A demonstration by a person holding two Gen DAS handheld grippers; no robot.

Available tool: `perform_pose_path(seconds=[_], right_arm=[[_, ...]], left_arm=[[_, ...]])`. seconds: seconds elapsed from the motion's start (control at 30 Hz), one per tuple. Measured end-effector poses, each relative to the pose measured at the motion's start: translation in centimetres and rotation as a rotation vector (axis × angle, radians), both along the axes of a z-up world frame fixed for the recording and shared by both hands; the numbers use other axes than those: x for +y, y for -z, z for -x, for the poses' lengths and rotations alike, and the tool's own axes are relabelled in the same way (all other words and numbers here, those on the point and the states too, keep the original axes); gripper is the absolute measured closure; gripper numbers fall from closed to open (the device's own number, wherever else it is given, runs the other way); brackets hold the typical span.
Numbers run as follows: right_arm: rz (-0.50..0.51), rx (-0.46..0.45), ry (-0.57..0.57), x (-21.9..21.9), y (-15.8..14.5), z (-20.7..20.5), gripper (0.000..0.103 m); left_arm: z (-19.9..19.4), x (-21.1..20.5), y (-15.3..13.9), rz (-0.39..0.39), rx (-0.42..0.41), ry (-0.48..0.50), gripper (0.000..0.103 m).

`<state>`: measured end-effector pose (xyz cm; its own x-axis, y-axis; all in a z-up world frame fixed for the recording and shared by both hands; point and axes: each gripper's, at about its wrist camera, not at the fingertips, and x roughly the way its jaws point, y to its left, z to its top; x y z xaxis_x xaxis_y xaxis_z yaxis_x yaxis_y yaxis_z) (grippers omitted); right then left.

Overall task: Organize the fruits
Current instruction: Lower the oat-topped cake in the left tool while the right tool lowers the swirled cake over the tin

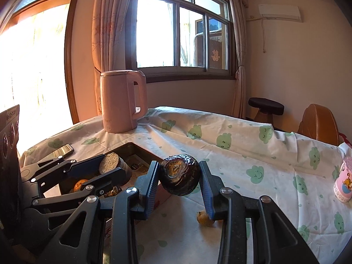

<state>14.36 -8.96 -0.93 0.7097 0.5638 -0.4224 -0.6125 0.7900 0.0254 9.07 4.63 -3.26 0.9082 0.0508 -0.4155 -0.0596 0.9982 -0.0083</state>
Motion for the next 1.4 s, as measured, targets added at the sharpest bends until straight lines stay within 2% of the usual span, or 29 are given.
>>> perform_pose_path(seconds=[0.37,0.8,1.4], right_arm=[[0.024,0.013,-0.037,2.7,-0.3,-0.8,0.065],[0.067,0.027,-0.06,5.1,0.5,-1.5,0.065],[0.114,0.088,-0.081,7.8,2.3,-3.0,0.065]], left_arm=[[-1.0,2.6,0.3,-0.029,0.051,-0.039,0.068],[-2.3,5.1,1.4,0.003,0.109,-0.056,0.068],[-3.9,6.9,2.4,-0.002,0.197,-0.074,0.068]])
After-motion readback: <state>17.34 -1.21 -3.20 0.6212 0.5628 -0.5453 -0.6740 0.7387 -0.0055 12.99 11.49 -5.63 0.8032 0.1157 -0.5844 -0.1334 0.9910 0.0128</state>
